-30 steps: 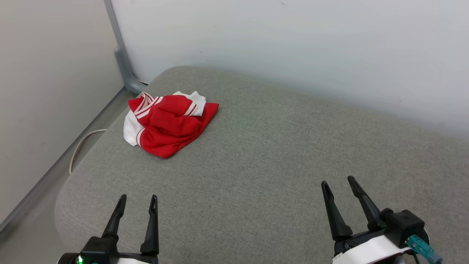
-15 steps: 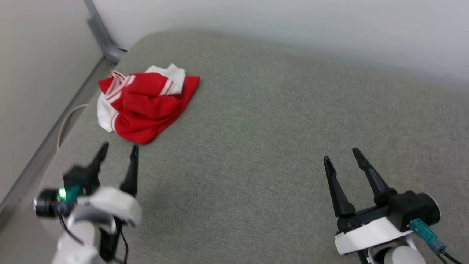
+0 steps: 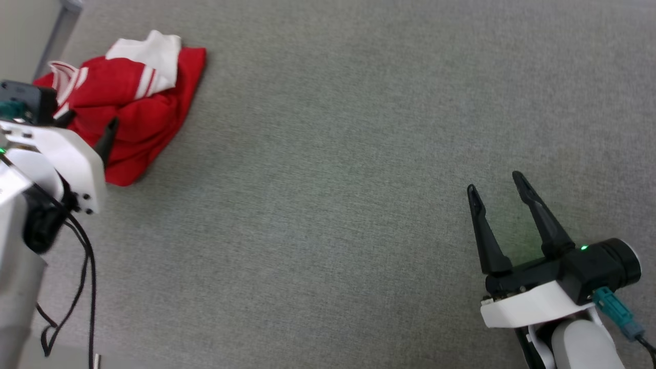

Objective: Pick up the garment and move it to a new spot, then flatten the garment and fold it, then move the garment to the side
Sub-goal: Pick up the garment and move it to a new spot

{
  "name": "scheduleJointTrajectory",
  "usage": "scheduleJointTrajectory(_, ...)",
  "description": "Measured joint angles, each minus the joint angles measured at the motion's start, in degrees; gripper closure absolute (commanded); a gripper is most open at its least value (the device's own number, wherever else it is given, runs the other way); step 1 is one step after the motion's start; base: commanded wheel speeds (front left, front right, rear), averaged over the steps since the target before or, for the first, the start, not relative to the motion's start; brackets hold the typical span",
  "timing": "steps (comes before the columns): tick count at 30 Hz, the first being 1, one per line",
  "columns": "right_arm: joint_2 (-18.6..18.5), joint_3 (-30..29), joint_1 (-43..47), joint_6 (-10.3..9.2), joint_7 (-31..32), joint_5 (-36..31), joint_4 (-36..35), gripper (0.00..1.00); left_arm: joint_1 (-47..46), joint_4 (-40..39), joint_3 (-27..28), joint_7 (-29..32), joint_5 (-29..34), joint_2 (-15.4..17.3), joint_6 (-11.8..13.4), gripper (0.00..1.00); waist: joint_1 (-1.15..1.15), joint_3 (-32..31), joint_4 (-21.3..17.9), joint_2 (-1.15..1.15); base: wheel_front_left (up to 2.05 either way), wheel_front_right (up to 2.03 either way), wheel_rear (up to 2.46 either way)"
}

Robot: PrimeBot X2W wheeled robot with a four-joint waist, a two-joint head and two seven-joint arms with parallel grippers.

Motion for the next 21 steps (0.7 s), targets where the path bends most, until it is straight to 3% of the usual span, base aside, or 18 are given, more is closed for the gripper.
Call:
scheduleJointTrajectory(6, -0.4, -0.2, -1.3, 0.00, 0.0, -0.2, -0.9, 0.00, -5.2, 1.6, -4.1, 4.3, -5.1, 5.9, 0.0, 0.00, 0.00, 4.2, -2.1, 0.00, 0.00, 0.00, 0.00)
scheduleJointTrajectory(14, -0.8, -0.8, -2.2, 0.00, 0.0, -0.4, -1.2, 0.00, -9.8, 6.5, -9.3, 3.9, -8.7, 7.7, 0.0, 0.00, 0.00, 7.3, -3.7, 0.00, 0.00, 0.00, 0.00)
scheduleJointTrajectory(15, -0.8, -0.8, -2.2, 0.00, 0.0, -0.4, -1.2, 0.00, -10.0, 7.3, -10.0, 4.0, -9.2, 7.6, 0.0, 0.45, 0.00, 7.5, -3.8, 0.00, 0.00, 0.00, 0.00)
scheduleJointTrajectory(16, -0.8, -0.8, -2.2, 0.00, 0.0, -0.6, -1.2, 0.00, -10.2, 7.9, -10.9, 4.0, -9.7, 7.5, 0.0, 1.00, 0.00, 7.5, -3.8, 0.00, 0.00, 0.00, 0.00)
scheduleJointTrajectory(21, -0.7, -0.8, -2.2, 0.00, 0.0, -0.7, -0.8, 0.00, -11.1, 10.1, -13.1, 1.9, -12.2, 7.2, 0.0, 1.00, 0.00, 7.1, -4.0, 0.00, 0.00, 0.00, 0.00)
